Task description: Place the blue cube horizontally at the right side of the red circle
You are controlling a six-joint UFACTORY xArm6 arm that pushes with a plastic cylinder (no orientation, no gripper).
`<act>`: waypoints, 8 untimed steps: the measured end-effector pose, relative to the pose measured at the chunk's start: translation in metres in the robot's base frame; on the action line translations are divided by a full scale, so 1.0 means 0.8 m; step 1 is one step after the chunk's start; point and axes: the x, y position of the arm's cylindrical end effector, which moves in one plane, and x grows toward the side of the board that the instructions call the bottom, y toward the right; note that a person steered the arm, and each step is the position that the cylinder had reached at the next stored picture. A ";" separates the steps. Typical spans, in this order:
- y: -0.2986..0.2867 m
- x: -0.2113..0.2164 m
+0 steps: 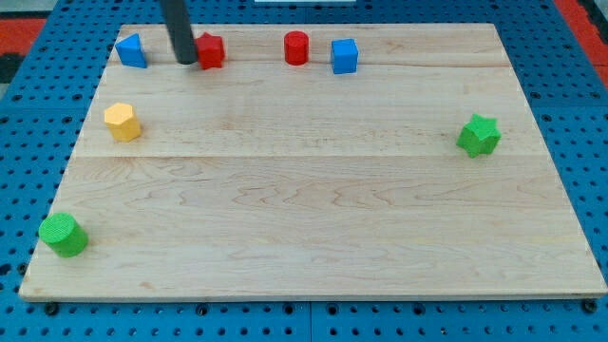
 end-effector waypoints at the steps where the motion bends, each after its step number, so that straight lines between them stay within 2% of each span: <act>1: 0.020 0.012; 2: 0.039 0.076; 3: 0.093 0.094; 4: 0.167 0.071; 5: 0.200 0.061; 8: 0.174 0.059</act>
